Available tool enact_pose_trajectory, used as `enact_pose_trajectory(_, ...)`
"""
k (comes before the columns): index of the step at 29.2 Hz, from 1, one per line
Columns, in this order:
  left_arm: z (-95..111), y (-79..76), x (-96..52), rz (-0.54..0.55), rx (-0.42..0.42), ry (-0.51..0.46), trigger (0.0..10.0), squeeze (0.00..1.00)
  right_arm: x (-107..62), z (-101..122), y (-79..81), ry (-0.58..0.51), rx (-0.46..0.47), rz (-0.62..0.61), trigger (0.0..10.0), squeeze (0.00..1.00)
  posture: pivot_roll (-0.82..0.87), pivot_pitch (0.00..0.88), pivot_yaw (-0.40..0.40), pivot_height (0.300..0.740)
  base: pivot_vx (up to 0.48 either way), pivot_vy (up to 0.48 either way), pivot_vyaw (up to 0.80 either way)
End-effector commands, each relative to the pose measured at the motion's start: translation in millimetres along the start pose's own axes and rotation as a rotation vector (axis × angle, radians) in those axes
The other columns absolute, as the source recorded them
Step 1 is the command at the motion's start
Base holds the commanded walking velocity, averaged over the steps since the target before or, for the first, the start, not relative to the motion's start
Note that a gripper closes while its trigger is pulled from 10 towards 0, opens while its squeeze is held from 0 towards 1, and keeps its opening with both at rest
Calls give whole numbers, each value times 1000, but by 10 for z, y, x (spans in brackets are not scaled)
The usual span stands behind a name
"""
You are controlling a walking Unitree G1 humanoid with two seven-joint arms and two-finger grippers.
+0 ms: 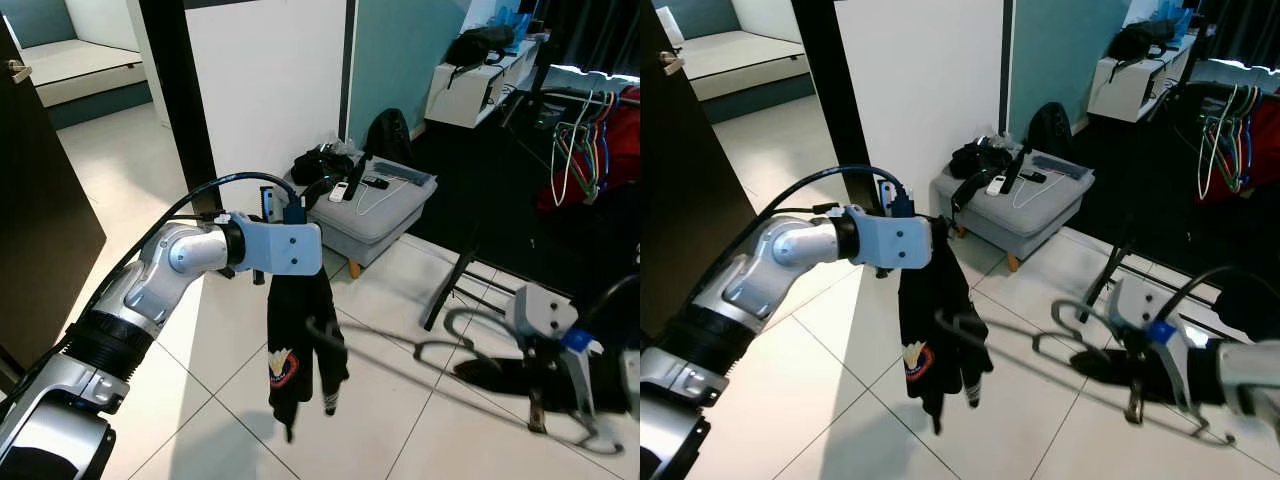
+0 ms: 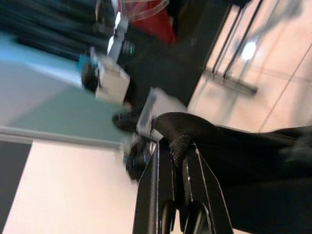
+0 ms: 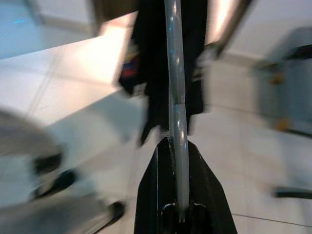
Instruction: Hang hanger
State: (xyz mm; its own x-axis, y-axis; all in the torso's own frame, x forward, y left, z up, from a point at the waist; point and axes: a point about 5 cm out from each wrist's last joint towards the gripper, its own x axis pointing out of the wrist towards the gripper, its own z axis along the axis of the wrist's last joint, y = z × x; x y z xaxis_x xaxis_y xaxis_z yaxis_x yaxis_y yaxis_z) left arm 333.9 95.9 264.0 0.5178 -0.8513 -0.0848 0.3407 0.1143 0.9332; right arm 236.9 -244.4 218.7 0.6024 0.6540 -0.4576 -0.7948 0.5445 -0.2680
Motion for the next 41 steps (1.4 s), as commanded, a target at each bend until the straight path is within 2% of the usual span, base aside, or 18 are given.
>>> enact_pose_trajectory(1,111,23,-26,8,3,-75,10000,0,34,-22,-73,4,-4,-64,10000,0,-54,47,41,740,0,0,0)
enact_pose_trajectory(7,280,85,-61,14,-2,-172,10000,0,41,35,-192,-31,-31,-145,10000,0,-52,44,39,740,0,0,0)
enact_pose_trajectory(14,362,142,-85,22,15,-218,10000,0,41,21,-179,-30,-30,-124,10000,0,-52,35,36,740,0,0,0)
enact_pose_trajectory(19,327,137,-105,-8,57,-190,10000,0,-3,59,-132,-55,-30,-72,10000,0,-53,38,37,740,0,0,0)
enact_pose_trajectory(27,280,124,-124,-26,67,-164,10000,0,-86,115,-97,-100,-16,-27,10000,0,-53,38,37,740,0,0,0)
enact_pose_trajectory(28,278,110,-119,-31,61,-164,10000,0,-148,194,-96,-157,-6,-9,10000,0,-63,47,42,740,0,0,0)
enact_pose_trajectory(32,280,81,-108,-45,54,-168,10000,0,-257,310,-71,-222,-2,49,10000,0,-67,49,41,740,0,0,0)
enact_pose_trajectory(41,284,77,-106,-58,64,-173,10000,0,-306,331,-43,-210,-12,120,10000,0,-63,49,41,740,0,0,0)
